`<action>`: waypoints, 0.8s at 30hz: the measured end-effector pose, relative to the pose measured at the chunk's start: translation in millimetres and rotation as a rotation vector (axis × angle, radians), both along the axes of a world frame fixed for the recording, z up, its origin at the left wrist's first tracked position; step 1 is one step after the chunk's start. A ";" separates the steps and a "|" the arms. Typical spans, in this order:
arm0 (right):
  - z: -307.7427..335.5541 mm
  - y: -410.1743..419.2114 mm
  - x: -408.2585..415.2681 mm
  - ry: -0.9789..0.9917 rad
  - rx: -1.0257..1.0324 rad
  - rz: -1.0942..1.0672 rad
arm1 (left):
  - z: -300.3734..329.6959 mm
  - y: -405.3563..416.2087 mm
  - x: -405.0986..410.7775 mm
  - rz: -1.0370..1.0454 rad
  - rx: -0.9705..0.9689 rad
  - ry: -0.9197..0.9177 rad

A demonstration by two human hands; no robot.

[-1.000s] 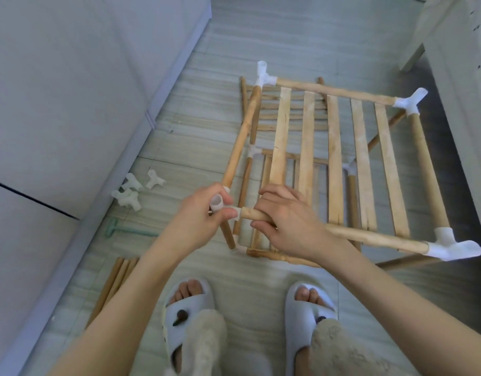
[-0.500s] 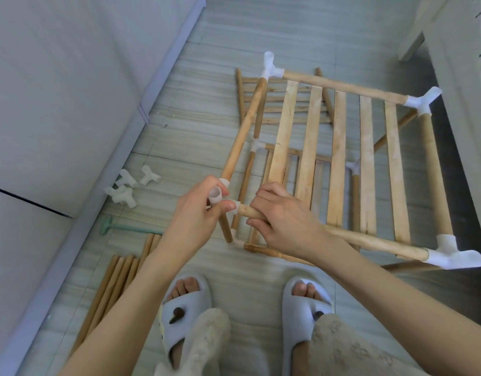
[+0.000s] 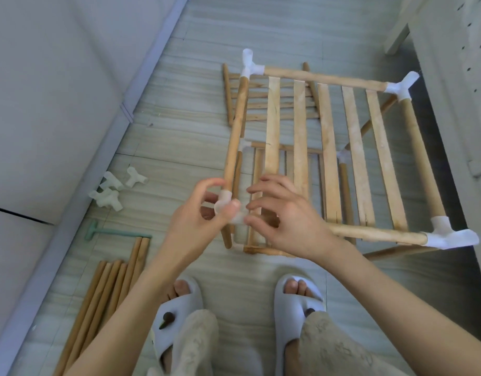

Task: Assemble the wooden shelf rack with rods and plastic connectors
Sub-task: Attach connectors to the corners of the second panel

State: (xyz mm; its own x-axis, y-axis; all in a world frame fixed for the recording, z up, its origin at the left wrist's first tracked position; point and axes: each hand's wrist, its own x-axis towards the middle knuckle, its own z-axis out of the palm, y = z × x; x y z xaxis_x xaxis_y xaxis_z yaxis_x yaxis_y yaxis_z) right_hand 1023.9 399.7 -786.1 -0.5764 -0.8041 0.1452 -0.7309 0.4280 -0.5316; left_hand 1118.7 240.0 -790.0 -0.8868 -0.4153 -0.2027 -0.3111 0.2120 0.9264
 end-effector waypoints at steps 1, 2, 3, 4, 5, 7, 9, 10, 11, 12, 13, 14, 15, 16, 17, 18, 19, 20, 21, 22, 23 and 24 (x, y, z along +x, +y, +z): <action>1.2 5.9 -1.0 0.020 -0.052 -0.063 | -0.1 0.6 -2.5 0.046 0.180 -0.017; 2.3 11.8 -3.4 0.077 -0.081 -0.134 | -0.3 1.5 -6.8 0.098 0.351 -0.063; 3.5 17.2 -6.6 0.143 -0.082 -0.201 | -0.7 3.0 -12.0 0.142 0.501 -0.130; 4.6 22.0 -10.2 0.187 -0.069 -0.257 | -1.3 5.4 -18.1 0.173 0.633 -0.190; 5.7 26.5 -13.6 0.205 -0.055 -0.298 | -1.8 8.7 -25.0 0.191 0.750 -0.224; 6.1 34.6 -17.0 0.191 -0.012 -0.341 | -4.2 15.0 -39.1 0.200 0.939 -0.234; 3.2 42.3 -15.2 0.194 0.079 -0.385 | -5.2 21.2 -51.1 0.154 1.116 -0.233; 0.8 45.4 -13.3 0.195 0.122 -0.406 | -6.1 24.1 -54.7 0.113 1.186 -0.251; -1.4 47.1 -11.4 0.192 0.148 -0.423 | -7.9 27.0 -57.2 0.062 1.248 -0.272; -2.6 47.9 -10.5 0.189 0.162 -0.434 | -10.3 30.0 -58.9 0.002 1.316 -0.282; -3.3 47.3 -10.2 0.186 0.178 -0.433 | -13.2 32.5 -59.6 -0.062 1.389 -0.279; -3.2 46.6 -10.1 0.184 0.199 -0.422 | -15.8 34.5 -59.3 -0.116 1.446 -0.273; -2.9 46.2 -10.8 0.180 0.212 -0.406 | -18.5 35.6 -59.3 -0.156 1.485 -0.271; -2.7 46.1 -11.5 0.171 0.205 -0.395 | -20.8 35.6 -59.4 -0.188 1.508 -0.269; -2.4 46.4 -11.9 0.157 0.184 -0.393 | -22.9 35.9 -59.7 -0.213 1.521 -0.264; -2.4 47.3 -12.1 0.143 0.156 -0.395 | -24.3 36.2 -60.0 -0.227 1.522 -0.256; -3.1 47.2 -11.2 0.134 0.124 -0.396 | -25.2 37.0 -60.4 -0.224 1.510 -0.246; -3.5 46.4 -10.0 0.124 0.084 -0.399 | -25.7 38.2 -60.8 -0.209 1.486 -0.237; -3.9 44.0 -7.7 0.109 0.041 -0.408 | -26.1 39.8 -61.6 -0.189 1.456 -0.228; -4.4 41.3 -4.9 0.090 0.000 -0.419 | -26.3 41.9 -62.0 -0.169 1.427 -0.220; -5.0 39.3 -2.2 0.074 -0.033 -0.424 | -26.0 44.2 -62.1 -0.152 1.401 -0.213; -5.2 38.2 -0.6 0.072 -0.053 -0.417 | -25.6 46.0 -62.0 -0.137 1.378 -0.206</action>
State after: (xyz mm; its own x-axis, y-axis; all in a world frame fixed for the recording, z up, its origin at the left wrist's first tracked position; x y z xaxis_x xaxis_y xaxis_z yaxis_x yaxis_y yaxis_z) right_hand 1023.2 437.9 -791.3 -0.8378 -0.4943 0.2318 -0.5368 0.6681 -0.5153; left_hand 1056.7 286.0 -815.6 -0.8082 0.3085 -0.5016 -0.5166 -0.7803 0.3526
